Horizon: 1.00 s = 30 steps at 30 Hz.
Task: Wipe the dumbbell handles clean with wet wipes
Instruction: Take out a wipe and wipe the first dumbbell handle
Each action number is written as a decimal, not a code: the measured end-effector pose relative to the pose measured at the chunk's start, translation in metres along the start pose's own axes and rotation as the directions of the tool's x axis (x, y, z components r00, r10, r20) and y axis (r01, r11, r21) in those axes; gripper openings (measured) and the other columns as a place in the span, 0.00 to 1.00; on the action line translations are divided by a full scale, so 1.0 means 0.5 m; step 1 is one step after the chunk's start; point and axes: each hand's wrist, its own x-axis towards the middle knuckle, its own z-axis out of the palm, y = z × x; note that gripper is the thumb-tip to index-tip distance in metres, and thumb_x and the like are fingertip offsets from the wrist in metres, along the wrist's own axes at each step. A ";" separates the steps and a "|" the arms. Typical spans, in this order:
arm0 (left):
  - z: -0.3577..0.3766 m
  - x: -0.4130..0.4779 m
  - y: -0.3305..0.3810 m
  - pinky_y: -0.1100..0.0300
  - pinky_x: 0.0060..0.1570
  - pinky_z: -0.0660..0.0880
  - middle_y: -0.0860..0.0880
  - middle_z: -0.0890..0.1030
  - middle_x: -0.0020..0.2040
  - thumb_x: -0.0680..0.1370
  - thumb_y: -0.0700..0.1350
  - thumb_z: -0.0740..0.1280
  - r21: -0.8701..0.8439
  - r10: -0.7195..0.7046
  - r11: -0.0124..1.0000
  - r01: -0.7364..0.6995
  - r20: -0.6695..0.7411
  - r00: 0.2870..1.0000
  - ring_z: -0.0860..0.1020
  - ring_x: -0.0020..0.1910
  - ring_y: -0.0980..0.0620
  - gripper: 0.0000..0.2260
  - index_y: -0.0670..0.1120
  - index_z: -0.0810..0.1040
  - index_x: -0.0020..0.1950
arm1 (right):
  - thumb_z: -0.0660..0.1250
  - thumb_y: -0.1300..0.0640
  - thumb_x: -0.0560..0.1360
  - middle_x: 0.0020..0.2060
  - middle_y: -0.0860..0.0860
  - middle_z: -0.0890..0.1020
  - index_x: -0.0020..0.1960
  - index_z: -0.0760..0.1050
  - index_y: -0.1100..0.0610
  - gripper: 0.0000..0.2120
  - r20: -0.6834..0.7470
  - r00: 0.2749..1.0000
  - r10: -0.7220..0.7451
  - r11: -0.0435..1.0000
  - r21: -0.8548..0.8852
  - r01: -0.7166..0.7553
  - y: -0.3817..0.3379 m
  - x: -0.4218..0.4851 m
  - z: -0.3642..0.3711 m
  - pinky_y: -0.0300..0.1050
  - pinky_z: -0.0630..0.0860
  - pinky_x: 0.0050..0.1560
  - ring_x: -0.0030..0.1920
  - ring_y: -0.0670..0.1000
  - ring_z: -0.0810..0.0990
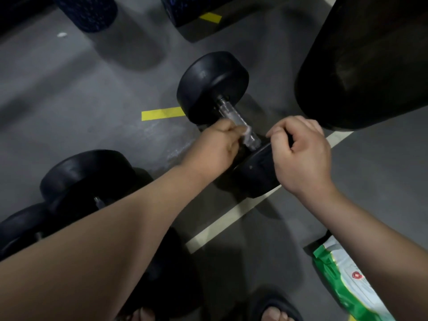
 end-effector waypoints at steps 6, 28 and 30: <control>-0.010 0.045 -0.022 0.61 0.46 0.69 0.46 0.76 0.46 0.83 0.45 0.63 0.017 -0.201 0.977 0.215 -0.281 0.938 0.76 0.44 0.49 0.12 0.42 0.84 0.55 | 0.60 0.54 0.77 0.41 0.43 0.80 0.40 0.78 0.51 0.11 0.016 0.997 0.077 0.994 0.080 -0.078 0.015 0.019 -0.007 0.32 0.67 0.49 0.51 0.45 0.75; -0.010 0.112 0.005 0.52 0.48 0.70 0.44 0.75 0.56 0.86 0.50 0.55 0.344 -0.110 0.922 0.179 -0.212 0.971 0.76 0.54 0.41 0.14 0.48 0.76 0.63 | 0.58 0.50 0.74 0.41 0.36 0.81 0.41 0.78 0.51 0.12 0.023 0.991 0.134 0.977 0.165 -0.136 0.046 0.047 -0.017 0.36 0.69 0.51 0.52 0.44 0.77; -0.012 0.101 0.006 0.53 0.47 0.72 0.49 0.78 0.47 0.84 0.55 0.58 0.296 -0.125 0.935 0.194 -0.237 0.963 0.77 0.49 0.42 0.11 0.52 0.76 0.49 | 0.58 0.49 0.74 0.41 0.36 0.81 0.41 0.78 0.50 0.12 0.029 0.991 0.127 0.978 0.165 -0.130 0.047 0.045 -0.017 0.38 0.69 0.51 0.52 0.44 0.77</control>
